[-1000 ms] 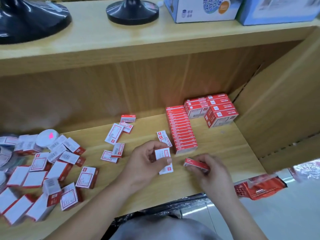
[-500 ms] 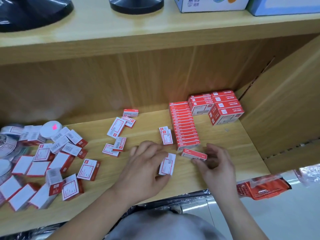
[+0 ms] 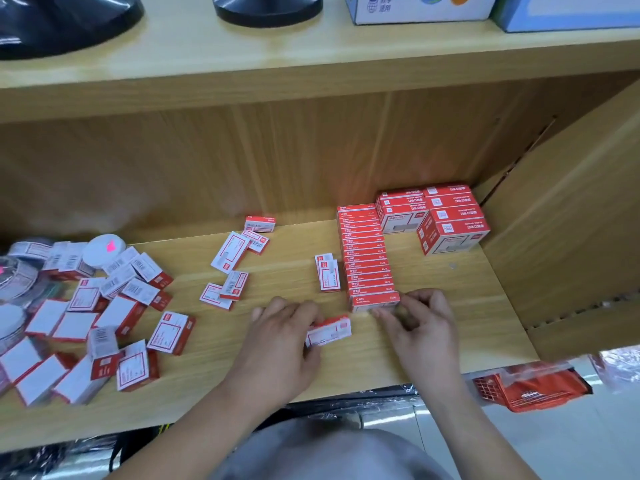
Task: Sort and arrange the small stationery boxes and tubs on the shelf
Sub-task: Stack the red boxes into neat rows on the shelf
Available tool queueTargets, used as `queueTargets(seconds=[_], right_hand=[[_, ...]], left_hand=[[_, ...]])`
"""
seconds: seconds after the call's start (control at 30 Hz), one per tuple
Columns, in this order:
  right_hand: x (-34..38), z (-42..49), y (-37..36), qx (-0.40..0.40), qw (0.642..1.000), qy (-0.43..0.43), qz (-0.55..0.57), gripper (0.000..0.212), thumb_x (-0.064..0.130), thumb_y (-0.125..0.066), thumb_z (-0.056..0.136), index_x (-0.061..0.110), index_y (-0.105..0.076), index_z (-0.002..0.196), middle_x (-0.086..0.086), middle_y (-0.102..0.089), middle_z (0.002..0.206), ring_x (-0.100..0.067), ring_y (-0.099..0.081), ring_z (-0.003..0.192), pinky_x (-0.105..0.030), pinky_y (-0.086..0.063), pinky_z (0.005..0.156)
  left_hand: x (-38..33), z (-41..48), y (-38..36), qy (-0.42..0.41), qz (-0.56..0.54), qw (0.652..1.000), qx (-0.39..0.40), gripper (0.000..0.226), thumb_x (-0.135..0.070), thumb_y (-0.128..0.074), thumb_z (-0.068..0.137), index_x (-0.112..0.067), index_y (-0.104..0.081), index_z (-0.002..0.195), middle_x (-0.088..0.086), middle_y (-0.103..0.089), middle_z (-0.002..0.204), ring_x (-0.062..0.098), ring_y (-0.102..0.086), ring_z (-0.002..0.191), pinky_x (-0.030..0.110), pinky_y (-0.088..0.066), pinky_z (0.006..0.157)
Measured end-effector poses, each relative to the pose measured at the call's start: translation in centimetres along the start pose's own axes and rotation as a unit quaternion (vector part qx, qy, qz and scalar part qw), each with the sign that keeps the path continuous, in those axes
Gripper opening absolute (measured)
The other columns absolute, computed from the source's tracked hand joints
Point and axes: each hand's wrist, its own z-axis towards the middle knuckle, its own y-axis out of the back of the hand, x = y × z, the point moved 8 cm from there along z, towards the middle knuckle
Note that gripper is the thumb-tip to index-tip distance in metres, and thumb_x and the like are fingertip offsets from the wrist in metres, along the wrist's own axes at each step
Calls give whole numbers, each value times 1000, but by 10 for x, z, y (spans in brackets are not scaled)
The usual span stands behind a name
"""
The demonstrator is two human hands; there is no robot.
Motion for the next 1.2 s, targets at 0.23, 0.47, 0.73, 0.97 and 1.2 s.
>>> queueTargets(seconds=[0.23, 0.47, 0.73, 0.97, 1.2], right_hand=[[1, -2, 0, 24, 998, 42, 34, 28, 21, -71, 85, 23, -76, 113, 9, -54, 93, -19, -59, 90, -41, -52, 79], [-16, -4, 3, 101, 985, -1, 136, 35, 3, -60, 82, 19, -75, 109, 12, -60, 105, -15, -63, 100, -21, -51, 78], [-9, -1, -3, 101, 992, 65, 50, 27, 32, -65, 91, 24, -77, 114, 7, -53, 99, -18, -58, 98, -38, -53, 86], [13, -8, 0, 62, 983, 147, -87, 35, 32, -50, 96, 13, -74, 113, 0, -55, 98, -22, -50, 91, -23, -34, 82], [-1, 5, 25, 71, 991, -48, 100, 16, 13, -69, 87, 18, -77, 100, 16, -64, 106, -12, -66, 102, -17, -50, 86]], left_hand=[[-28, 17, -13, -15, -116, 993, -23, 9, -26, -64, 86, -29, -62, 94, -14, -59, 88, 10, -57, 78, 35, -51, 65], [-16, 30, -31, 156, -266, 948, -77, 30, -15, -86, 75, -22, -59, 86, -12, -61, 66, 4, -55, 54, 27, -52, 57], [-22, 23, -30, 106, -198, 969, -102, 12, -37, -81, 83, -29, -77, 91, -10, -53, 72, 8, -55, 64, 30, -49, 60], [-40, 19, -34, 90, -82, 989, -81, 31, -45, -48, 97, -26, -70, 107, 0, -56, 87, 25, -63, 69, 38, -52, 58], [-26, 12, -7, 71, -150, 984, -63, 13, -33, -62, 91, -33, -61, 104, -12, -49, 85, 10, -57, 75, 29, -48, 66]])
